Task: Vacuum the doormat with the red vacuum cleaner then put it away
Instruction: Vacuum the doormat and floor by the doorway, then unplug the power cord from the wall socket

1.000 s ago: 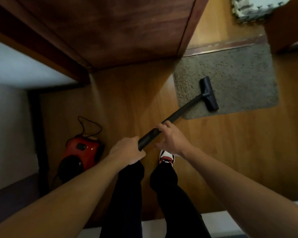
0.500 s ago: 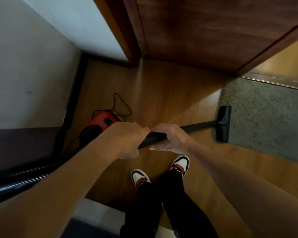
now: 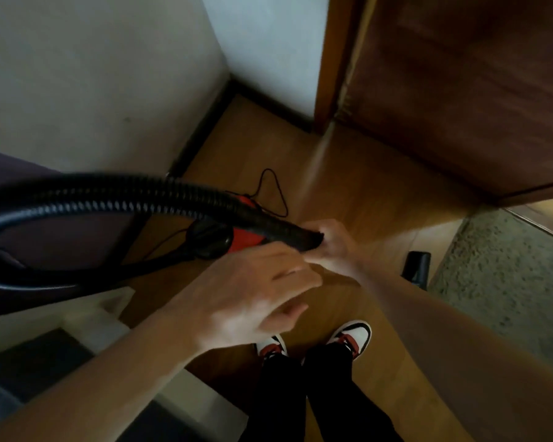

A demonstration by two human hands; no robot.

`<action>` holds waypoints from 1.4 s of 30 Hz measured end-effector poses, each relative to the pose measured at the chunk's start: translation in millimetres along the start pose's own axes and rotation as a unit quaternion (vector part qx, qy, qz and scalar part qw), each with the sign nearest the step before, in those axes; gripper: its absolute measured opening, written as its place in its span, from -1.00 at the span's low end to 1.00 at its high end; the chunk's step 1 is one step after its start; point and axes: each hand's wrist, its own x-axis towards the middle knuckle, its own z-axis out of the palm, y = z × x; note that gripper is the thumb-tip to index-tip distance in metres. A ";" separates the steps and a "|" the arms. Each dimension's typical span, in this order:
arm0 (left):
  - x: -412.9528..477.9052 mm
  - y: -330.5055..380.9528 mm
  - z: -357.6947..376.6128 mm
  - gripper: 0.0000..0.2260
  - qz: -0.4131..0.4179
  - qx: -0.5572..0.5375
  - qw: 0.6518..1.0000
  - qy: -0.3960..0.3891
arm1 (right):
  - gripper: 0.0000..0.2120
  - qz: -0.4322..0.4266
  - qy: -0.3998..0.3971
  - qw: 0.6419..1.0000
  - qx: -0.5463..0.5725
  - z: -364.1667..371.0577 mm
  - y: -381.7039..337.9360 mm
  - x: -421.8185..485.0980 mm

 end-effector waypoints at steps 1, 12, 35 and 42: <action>-16.6 -5.6 5.9 -0.76 -0.032 -0.018 0.999 0.015 | -0.80 0.004 0.005 1.000 0.008 4.8 -1.6 9.3; -109.5 -76.9 69.6 -0.49 -0.486 -0.076 0.871 0.007 | -0.82 -0.055 0.062 0.995 0.063 59.2 -27.8 82.2; -45.4 -257.5 355.9 -0.31 -0.434 0.146 0.889 -0.027 | -0.95 -0.181 0.224 0.958 -0.005 20.6 14.9 216.9; -35.6 -271.6 368.3 -0.29 -0.447 0.219 0.867 -0.001 | -0.92 -0.204 0.230 0.952 -0.003 18.5 20.4 228.2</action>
